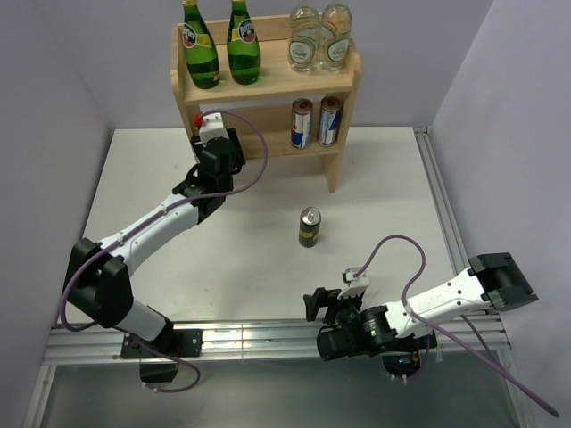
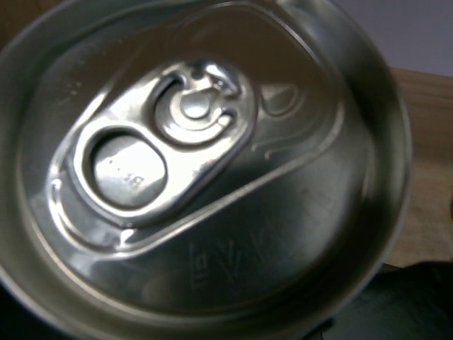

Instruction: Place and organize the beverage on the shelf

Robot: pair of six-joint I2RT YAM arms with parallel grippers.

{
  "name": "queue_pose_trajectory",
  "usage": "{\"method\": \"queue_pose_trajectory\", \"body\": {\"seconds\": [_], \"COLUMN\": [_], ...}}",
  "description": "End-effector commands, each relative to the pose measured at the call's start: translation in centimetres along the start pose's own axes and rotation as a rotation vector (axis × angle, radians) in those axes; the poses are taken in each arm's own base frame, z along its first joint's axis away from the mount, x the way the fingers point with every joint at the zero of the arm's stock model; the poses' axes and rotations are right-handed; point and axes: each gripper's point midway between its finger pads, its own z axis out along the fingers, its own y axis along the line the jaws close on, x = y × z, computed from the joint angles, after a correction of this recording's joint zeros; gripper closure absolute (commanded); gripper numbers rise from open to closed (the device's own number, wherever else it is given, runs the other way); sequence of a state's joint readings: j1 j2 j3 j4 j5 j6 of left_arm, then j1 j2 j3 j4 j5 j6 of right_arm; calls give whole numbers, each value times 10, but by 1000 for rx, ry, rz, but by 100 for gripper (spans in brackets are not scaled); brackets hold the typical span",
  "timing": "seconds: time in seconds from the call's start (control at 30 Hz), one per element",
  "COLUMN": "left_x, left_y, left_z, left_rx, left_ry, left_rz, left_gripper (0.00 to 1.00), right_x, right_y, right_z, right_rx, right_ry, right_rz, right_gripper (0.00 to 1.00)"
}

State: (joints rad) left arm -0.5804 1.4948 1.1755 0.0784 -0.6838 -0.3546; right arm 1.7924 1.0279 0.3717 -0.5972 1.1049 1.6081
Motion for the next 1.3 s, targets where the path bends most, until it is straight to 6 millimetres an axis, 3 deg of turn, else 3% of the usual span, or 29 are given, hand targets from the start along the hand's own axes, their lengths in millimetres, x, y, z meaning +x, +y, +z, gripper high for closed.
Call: {"method": "queue_pose_trajectory", "body": {"seconds": [0.0, 0.27, 0.63, 0.73, 0.8, 0.83, 0.97, 1.07, 1.27], "left_x": [-41, -50, -41, -36, -34, -35, -35, -34, -38], "left_y": [-3, 4, 5, 6, 6, 7, 8, 8, 9], "left_z": [10, 24, 49, 52, 51, 51, 48, 47, 39], "left_rx": [-2, -47, -93, -103, -105, -104, -98, -100, -99], "left_ry": [-102, -122, -106, -101, -98, -102, -103, -100, -105], "left_rz": [-64, -48, -1, 11, 5, 0, -8, -13, -23], "left_gripper": [100, 100, 96, 82, 63, 46, 21, 12, 10], "right_x": [-1, 2, 5, 7, 7, 7, 7, 8, 8], "right_y": [1, 0, 1, 0, 1, 1, 1, 1, 2], "right_z": [2, 2, 2, 2, 2, 2, 2, 1, 1], "right_rx": [-5, -2, -1, -1, -1, -1, -4, -5, -7], "right_ry": [-27, -24, -13, -10, -8, -7, -7, -6, -4], "right_rz": [34, 28, 26, 24, 24, 24, 25, 21, 20], "right_gripper": [0, 0, 0, 0, 0, 0, 0, 0, 0]}}
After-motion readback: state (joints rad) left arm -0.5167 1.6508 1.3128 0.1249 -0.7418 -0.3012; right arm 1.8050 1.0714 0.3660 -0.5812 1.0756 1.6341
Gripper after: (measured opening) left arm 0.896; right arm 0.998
